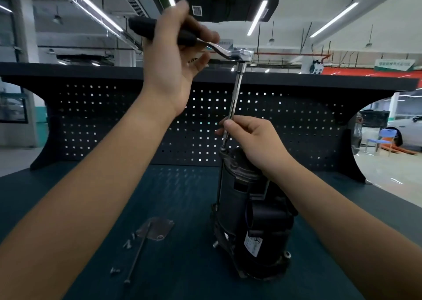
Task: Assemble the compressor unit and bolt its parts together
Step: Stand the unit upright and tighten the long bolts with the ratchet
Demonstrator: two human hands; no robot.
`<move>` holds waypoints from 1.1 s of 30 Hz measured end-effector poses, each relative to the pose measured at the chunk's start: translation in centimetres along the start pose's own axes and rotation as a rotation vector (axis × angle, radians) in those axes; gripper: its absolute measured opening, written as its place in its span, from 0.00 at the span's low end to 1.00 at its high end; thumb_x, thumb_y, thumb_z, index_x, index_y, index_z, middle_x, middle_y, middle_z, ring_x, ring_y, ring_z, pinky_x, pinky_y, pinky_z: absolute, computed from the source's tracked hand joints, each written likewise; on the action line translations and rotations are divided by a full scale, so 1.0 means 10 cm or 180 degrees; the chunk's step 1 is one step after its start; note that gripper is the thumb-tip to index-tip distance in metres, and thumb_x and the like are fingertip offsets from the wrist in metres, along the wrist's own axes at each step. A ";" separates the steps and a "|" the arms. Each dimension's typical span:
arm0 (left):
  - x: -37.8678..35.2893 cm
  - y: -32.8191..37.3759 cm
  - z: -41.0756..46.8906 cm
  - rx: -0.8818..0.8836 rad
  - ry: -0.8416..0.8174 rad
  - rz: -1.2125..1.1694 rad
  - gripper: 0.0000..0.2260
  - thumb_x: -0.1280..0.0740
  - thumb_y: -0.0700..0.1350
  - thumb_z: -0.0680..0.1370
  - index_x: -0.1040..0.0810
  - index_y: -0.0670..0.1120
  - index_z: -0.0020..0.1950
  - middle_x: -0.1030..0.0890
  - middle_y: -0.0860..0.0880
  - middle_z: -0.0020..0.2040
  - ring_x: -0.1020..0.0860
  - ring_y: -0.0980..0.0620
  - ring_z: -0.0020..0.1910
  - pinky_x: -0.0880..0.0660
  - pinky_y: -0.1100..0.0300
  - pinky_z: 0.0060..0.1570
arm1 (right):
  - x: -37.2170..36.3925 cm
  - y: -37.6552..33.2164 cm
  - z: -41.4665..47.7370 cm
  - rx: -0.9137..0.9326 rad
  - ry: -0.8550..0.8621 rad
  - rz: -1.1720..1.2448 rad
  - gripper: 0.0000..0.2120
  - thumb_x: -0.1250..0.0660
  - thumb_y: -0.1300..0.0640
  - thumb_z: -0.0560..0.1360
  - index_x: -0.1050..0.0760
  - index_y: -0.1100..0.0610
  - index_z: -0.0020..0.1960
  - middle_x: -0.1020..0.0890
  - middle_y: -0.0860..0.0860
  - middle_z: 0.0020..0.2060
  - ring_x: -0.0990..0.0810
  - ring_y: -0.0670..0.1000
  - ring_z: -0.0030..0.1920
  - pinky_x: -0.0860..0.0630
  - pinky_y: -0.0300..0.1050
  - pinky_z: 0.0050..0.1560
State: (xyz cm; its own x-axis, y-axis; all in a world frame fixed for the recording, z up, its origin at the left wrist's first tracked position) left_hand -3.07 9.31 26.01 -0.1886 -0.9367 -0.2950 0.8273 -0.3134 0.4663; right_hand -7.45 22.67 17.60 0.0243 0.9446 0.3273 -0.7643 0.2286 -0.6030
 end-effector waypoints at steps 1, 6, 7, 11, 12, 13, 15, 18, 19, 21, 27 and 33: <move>-0.06 0.07 -0.10 -0.0419 -0.0112 0.0384 0.12 0.41 0.45 0.78 0.27 0.48 0.35 0.21 0.54 0.31 0.21 0.53 0.41 0.26 0.56 0.44 | 0.00 0.01 0.00 0.0010 -0.0013 0.0024 0.12 0.39 0.55 0.78 0.20 0.54 0.40 0.18 0.61 0.36 0.26 0.54 0.28 0.33 0.44 0.28; -0.09 0.14 -0.19 -0.0511 -0.0217 0.0135 0.15 0.43 0.47 0.78 0.27 0.48 0.32 0.22 0.53 0.30 0.21 0.52 0.38 0.26 0.56 0.44 | 0.00 0.00 -0.03 -0.0125 -0.0077 0.0248 0.09 0.36 0.56 0.77 0.21 0.58 0.43 0.19 0.45 0.27 0.29 0.41 0.26 0.32 0.32 0.31; -0.04 0.10 -0.12 -0.0216 -0.0035 -0.0275 0.15 0.43 0.47 0.79 0.28 0.47 0.32 0.23 0.52 0.29 0.21 0.52 0.36 0.26 0.58 0.41 | -0.02 -0.01 -0.02 -0.0159 -0.0172 0.0255 0.08 0.37 0.55 0.78 0.21 0.56 0.44 0.17 0.49 0.32 0.27 0.47 0.31 0.30 0.37 0.35; 0.11 -0.10 0.15 0.0560 0.0752 -0.1127 0.14 0.42 0.45 0.77 0.32 0.46 0.31 0.28 0.51 0.24 0.24 0.53 0.28 0.32 0.63 0.32 | -0.08 0.01 0.02 -0.0297 -0.0400 0.0315 0.09 0.44 0.54 0.80 0.26 0.46 0.50 0.18 0.43 0.40 0.26 0.50 0.40 0.27 0.45 0.47; 0.12 -0.12 0.18 0.0626 0.0797 -0.1133 0.15 0.42 0.45 0.77 0.32 0.47 0.30 0.28 0.52 0.24 0.24 0.53 0.27 0.33 0.63 0.31 | -0.07 0.01 0.01 -0.0290 -0.0379 0.0340 0.09 0.44 0.55 0.80 0.25 0.46 0.50 0.18 0.43 0.40 0.26 0.52 0.40 0.27 0.48 0.47; 0.12 -0.13 0.18 0.0672 0.0794 -0.1104 0.15 0.42 0.45 0.77 0.32 0.47 0.30 0.28 0.52 0.24 0.24 0.54 0.27 0.33 0.63 0.31 | -0.06 0.01 0.01 -0.0262 -0.0341 0.0329 0.09 0.44 0.56 0.80 0.25 0.47 0.49 0.17 0.43 0.40 0.26 0.56 0.39 0.28 0.48 0.46; 0.08 -0.11 0.13 0.0596 0.0626 -0.0866 0.14 0.42 0.45 0.78 0.32 0.47 0.32 0.27 0.52 0.25 0.23 0.54 0.30 0.31 0.63 0.33 | -0.04 0.03 0.01 -0.0197 -0.0243 0.0257 0.10 0.42 0.57 0.79 0.24 0.48 0.46 0.17 0.41 0.37 0.24 0.67 0.41 0.27 0.49 0.44; -0.06 0.04 -0.07 -0.0303 0.0183 -0.0047 0.12 0.40 0.44 0.78 0.29 0.47 0.33 0.23 0.53 0.28 0.21 0.53 0.35 0.26 0.59 0.40 | -0.02 0.06 0.02 -0.0146 -0.0153 0.0301 0.08 0.39 0.57 0.78 0.22 0.50 0.46 0.18 0.40 0.34 0.20 0.61 0.46 0.25 0.37 0.41; -0.13 0.11 -0.15 -0.0796 0.0010 0.0366 0.12 0.39 0.44 0.76 0.27 0.48 0.33 0.23 0.54 0.28 0.21 0.53 0.35 0.25 0.57 0.42 | -0.02 0.06 0.02 -0.0132 -0.0147 0.0330 0.08 0.38 0.58 0.78 0.22 0.50 0.45 0.18 0.40 0.34 0.18 0.53 0.43 0.26 0.31 0.40; -0.29 0.21 -0.29 -0.1594 -0.0435 0.1063 0.10 0.37 0.45 0.74 0.26 0.51 0.32 0.23 0.55 0.28 0.21 0.53 0.34 0.23 0.53 0.43 | -0.02 0.05 0.02 -0.0126 -0.0167 0.0383 0.08 0.36 0.58 0.77 0.22 0.48 0.42 0.17 0.41 0.32 0.19 0.43 0.40 0.25 0.28 0.41; -0.05 0.11 0.00 -0.0535 0.0056 -0.0639 0.16 0.42 0.44 0.78 0.30 0.45 0.30 0.28 0.52 0.23 0.26 0.52 0.27 0.26 0.58 0.37 | -0.03 0.07 0.04 -0.0227 -0.0181 0.0496 0.06 0.36 0.56 0.77 0.21 0.50 0.47 0.15 0.45 0.41 0.20 0.46 0.45 0.24 0.36 0.50; 0.10 -0.21 0.26 0.0680 0.0609 -0.2603 0.19 0.43 0.48 0.78 0.34 0.45 0.28 0.35 0.53 0.18 0.32 0.57 0.17 0.30 0.64 0.28 | -0.05 0.06 0.03 -0.0158 -0.0306 0.0460 0.10 0.41 0.55 0.79 0.23 0.49 0.55 0.16 0.50 0.49 0.23 0.60 0.55 0.25 0.39 0.52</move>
State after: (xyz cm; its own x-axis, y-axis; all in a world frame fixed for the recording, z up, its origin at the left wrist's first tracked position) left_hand -6.39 8.64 26.95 -0.5729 -0.3680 -0.7324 0.3498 -0.9179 0.1875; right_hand -8.06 22.23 17.27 -0.1469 0.9422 0.3013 -0.7226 0.1058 -0.6832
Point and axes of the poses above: each hand's wrist, its own z-axis towards the middle knuckle, its own x-axis out of the back of the hand, y = z × x, the point moved 4 cm from there along z, towards the middle knuckle
